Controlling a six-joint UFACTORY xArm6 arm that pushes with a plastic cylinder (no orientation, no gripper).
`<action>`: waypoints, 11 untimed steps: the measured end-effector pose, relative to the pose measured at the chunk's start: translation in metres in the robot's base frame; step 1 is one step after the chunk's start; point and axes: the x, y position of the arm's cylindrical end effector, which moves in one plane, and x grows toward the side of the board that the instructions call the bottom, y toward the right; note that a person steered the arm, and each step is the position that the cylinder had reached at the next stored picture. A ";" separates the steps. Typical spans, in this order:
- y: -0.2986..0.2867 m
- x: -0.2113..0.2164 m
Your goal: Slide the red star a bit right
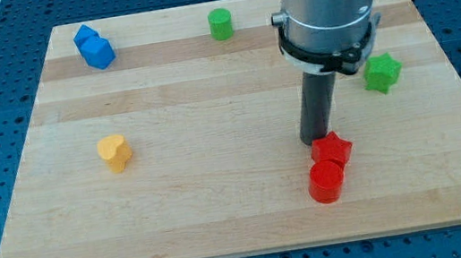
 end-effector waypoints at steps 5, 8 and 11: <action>0.007 0.029; 0.034 0.017; 0.090 -0.004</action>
